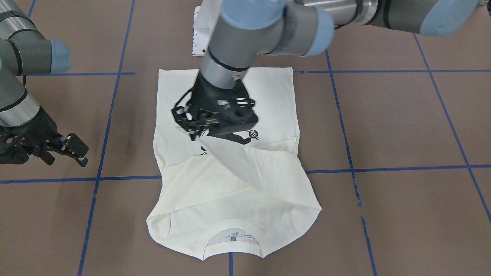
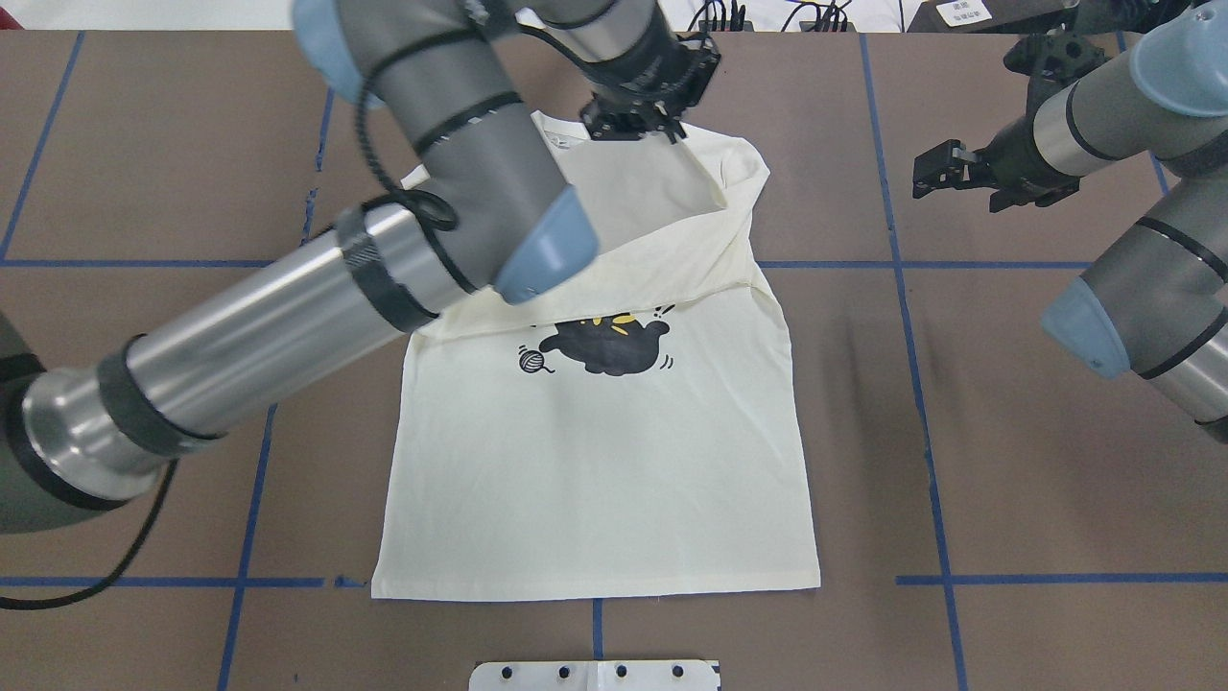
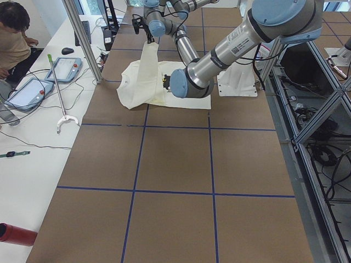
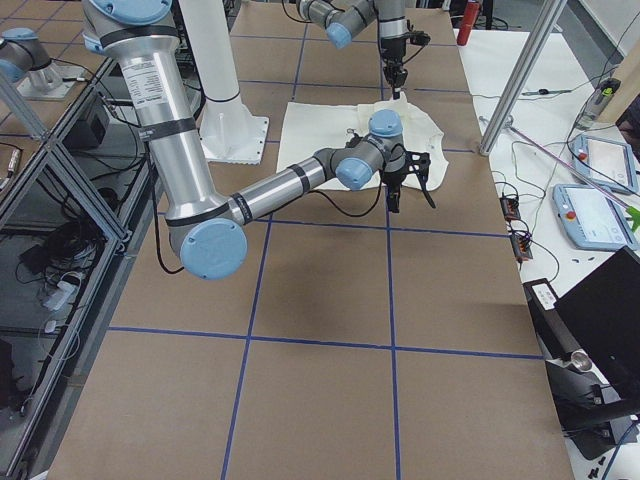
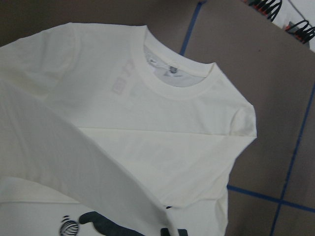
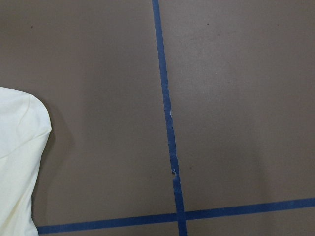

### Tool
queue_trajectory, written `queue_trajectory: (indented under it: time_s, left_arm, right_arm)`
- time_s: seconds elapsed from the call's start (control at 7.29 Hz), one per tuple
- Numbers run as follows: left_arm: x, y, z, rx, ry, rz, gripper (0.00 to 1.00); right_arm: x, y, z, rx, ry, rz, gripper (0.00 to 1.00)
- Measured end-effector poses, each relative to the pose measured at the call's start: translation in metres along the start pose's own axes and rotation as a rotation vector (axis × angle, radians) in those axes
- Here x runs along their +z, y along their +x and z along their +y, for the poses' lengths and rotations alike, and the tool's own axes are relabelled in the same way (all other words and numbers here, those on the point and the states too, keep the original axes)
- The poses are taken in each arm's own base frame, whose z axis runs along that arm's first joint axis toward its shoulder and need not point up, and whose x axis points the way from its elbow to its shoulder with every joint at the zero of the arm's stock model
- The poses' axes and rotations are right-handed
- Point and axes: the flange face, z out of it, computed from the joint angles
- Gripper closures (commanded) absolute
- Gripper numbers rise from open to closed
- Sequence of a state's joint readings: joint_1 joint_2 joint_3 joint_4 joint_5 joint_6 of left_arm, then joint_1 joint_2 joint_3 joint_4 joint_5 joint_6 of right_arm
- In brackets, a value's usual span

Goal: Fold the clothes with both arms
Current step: 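Fold the held sleeve across the chest with the left gripper, then lay the sleeve flat and open the left gripper, then lift away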

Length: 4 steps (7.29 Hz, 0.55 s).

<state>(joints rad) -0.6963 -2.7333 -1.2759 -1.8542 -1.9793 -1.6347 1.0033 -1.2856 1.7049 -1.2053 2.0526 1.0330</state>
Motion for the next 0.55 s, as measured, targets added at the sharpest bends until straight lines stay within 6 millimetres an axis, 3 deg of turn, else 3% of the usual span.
queue_trajectory:
  time_s: [0.14,0.27,0.41,0.55]
  left_arm:
    - [0.050,0.013,0.038,-0.004,0.019,0.023,1.00]
    - [0.091,0.007,0.065,-0.002,0.035,0.028,1.00]
    - [0.121,-0.008,0.085,0.006,0.056,0.030,1.00]
    - [0.138,-0.021,0.095,0.014,0.069,0.032,1.00]
  right_arm:
    - [-0.002,0.008,-0.001,-0.009,0.013,-0.015,0.00]
    - [-0.004,0.014,-0.002,-0.016,0.025,-0.027,0.00]
    - [-0.004,0.016,-0.002,-0.020,0.031,-0.032,0.00]
    - [-0.003,0.016,-0.003,-0.022,0.034,-0.034,0.00]
